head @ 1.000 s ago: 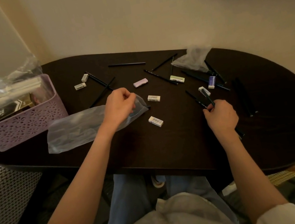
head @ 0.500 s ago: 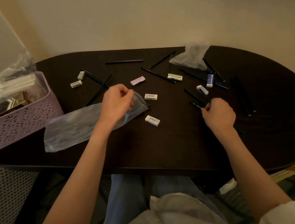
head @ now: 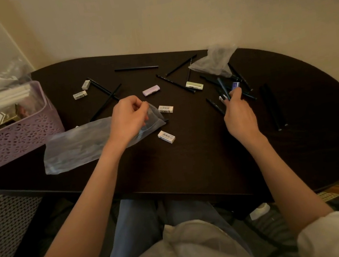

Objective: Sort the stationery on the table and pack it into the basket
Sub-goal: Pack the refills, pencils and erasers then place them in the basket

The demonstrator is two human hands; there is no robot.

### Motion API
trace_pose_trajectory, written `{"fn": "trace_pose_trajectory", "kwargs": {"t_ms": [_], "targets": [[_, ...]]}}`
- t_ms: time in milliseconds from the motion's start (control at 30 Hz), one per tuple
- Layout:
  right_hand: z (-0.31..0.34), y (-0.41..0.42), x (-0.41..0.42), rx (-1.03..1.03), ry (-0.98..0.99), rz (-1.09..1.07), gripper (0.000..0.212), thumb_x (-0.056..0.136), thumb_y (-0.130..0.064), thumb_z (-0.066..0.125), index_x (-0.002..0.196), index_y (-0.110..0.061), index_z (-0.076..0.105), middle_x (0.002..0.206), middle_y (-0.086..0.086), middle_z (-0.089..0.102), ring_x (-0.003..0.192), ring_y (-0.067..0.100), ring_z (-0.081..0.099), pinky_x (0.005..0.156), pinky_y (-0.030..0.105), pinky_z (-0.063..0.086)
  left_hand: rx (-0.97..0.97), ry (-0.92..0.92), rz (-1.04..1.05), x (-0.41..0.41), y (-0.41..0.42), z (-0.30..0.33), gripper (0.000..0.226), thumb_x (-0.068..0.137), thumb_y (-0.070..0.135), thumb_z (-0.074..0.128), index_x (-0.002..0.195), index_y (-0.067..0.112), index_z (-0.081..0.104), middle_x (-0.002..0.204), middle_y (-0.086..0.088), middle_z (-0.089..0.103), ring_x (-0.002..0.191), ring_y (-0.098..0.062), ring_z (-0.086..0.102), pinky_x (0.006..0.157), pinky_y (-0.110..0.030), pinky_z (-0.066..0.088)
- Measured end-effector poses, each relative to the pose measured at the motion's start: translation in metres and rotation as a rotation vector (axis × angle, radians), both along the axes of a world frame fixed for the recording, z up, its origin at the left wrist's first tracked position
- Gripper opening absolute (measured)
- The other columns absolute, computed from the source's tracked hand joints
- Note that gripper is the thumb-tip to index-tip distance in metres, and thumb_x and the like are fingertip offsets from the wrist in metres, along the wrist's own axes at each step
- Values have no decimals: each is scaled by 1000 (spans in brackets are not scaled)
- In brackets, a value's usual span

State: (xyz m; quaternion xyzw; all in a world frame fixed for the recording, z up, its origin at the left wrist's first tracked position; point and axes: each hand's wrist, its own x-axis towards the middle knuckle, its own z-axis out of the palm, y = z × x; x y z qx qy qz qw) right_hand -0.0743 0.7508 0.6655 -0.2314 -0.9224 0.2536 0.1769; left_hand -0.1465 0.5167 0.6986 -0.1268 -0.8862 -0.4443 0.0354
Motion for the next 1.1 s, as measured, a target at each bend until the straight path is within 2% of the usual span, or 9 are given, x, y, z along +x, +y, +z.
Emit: {"fn": "trace_pose_trajectory", "kwargs": {"t_ms": [133, 267, 533, 633, 733, 833, 900, 1000, 1100], "targets": [[1, 9, -4, -130, -33, 38, 33, 102, -21, 41, 132, -11, 32, 103, 11, 62, 84, 21, 63, 76, 43, 55, 10, 17, 7, 0, 1, -2, 17, 96, 19, 54, 80, 19, 60, 74, -3, 65, 73, -16, 65, 73, -39, 58], [-2, 11, -13, -9, -311, 41, 47, 96, -35, 55, 130, -5, 40, 96, 7, 56, 76, 15, 54, 64, 32, 45, 1, 6, -5, 0, 0, -1, 17, 96, 19, 54, 80, 19, 59, 74, -2, 65, 72, -14, 65, 73, -39, 58], [9, -14, -32, 27, -487, 191, 20, 94, -31, 58, 100, -13, 53, 88, 3, 52, 80, 17, 53, 70, 32, 43, 20, -10, 8, 1, -13, 5, 16, 96, 18, 55, 81, 18, 60, 72, -1, 65, 71, -15, 65, 73, -37, 57], [18, -29, -44, -152, -413, 225, 18, 95, -29, 54, 89, -12, 52, 81, 3, 51, 72, 15, 51, 68, 32, 43, 29, -12, 16, 2, -19, 8, 16, 96, 18, 55, 82, 16, 61, 72, -1, 66, 69, -13, 65, 72, -34, 57], [29, -42, -54, -429, -159, 239, 16, 95, -22, 54, 84, -10, 53, 72, 3, 53, 63, 14, 52, 62, 29, 44, 29, -13, 4, 1, -25, 11, 16, 96, 18, 55, 82, 14, 62, 72, -1, 66, 68, -12, 65, 69, -31, 56], [37, -52, -57, -875, 148, 212, 12, 97, -19, 50, 87, -14, 50, 58, -3, 42, 44, 7, 39, 43, 21, 33, 24, -12, -7, 1, -31, 14, 17, 96, 17, 55, 81, 14, 62, 69, -1, 65, 63, -9, 64, 64, -26, 53], [44, -58, -57, -1263, 288, 134, 28, 98, -22, 49, 71, -18, 45, 50, -6, 33, 39, 6, 29, 38, 19, 25, 19, -2, -9, 0, -34, 17, 19, 96, 17, 56, 78, 16, 61, 67, 0, 65, 58, -6, 62, 59, -22, 50], [53, -70, -59, -1770, 433, -7, 40, 98, -23, 49, 59, -19, 39, 45, -6, 31, 42, 9, 31, 47, 22, 36, 35, 0, -9, -3, -39, 22, 21, 96, 18, 56, 75, 17, 60, 65, 1, 64, 54, -2, 60, 54, -18, 47], [54, -81, -61, -1782, 465, -25, 31, 99, -24, 45, 69, -16, 48, 50, -4, 43, 57, 12, 45, 69, 30, 47, 48, 12, -12, -3, -42, 25, 21, 96, 18, 57, 75, 18, 60, 66, 2, 64, 55, -2, 61, 54, -17, 47]]}}
